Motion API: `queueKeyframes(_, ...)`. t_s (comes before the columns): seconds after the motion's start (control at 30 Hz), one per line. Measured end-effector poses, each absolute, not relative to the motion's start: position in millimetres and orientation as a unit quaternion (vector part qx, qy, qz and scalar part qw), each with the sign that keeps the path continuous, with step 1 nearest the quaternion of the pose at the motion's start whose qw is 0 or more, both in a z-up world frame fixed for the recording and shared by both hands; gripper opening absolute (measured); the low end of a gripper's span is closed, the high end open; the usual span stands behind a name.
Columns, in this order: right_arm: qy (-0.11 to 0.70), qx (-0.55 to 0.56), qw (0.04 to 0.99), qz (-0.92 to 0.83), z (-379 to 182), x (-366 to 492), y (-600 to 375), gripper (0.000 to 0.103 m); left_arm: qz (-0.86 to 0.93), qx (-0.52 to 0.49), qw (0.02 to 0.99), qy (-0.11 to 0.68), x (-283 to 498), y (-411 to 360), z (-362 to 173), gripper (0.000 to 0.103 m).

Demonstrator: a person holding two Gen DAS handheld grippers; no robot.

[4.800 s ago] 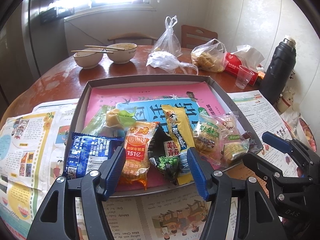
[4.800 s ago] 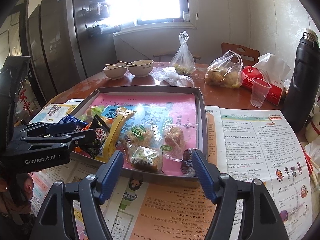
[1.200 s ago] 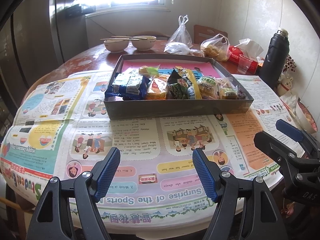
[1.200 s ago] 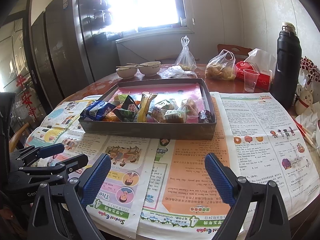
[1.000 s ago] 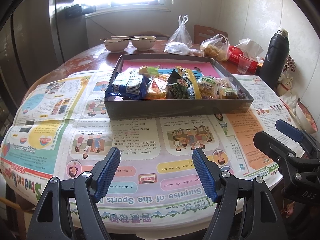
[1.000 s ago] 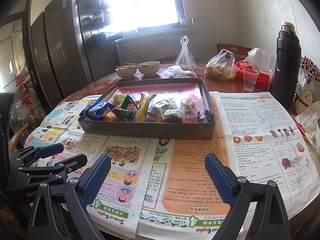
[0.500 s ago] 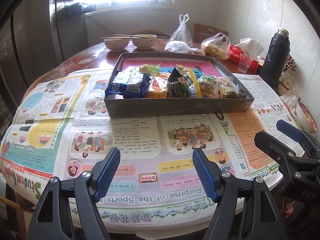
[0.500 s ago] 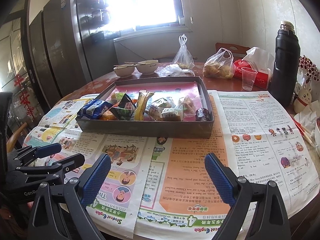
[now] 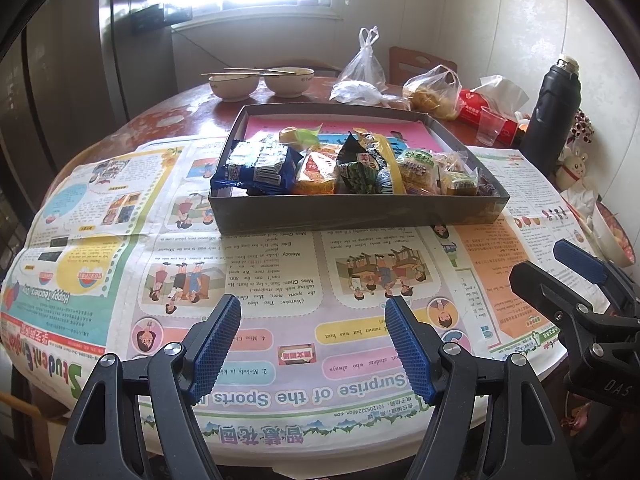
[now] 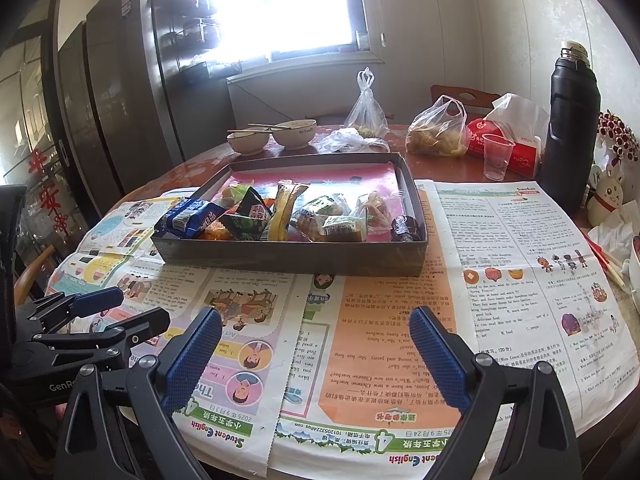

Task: Organize snacks

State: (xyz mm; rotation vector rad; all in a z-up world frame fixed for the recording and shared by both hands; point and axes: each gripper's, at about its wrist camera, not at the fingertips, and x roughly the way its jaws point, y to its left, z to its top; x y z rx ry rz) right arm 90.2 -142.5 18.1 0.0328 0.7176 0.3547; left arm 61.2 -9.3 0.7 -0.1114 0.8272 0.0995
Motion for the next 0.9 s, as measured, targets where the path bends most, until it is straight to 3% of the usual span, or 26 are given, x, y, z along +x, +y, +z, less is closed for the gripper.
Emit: queueKeyframes(0.9,0.360,0.048,0.921,0.142,17.6,114.8,-172.1,0.095,0.048,-0.068,0.910,0.406,77.3,13.5,-4.1,0.076)
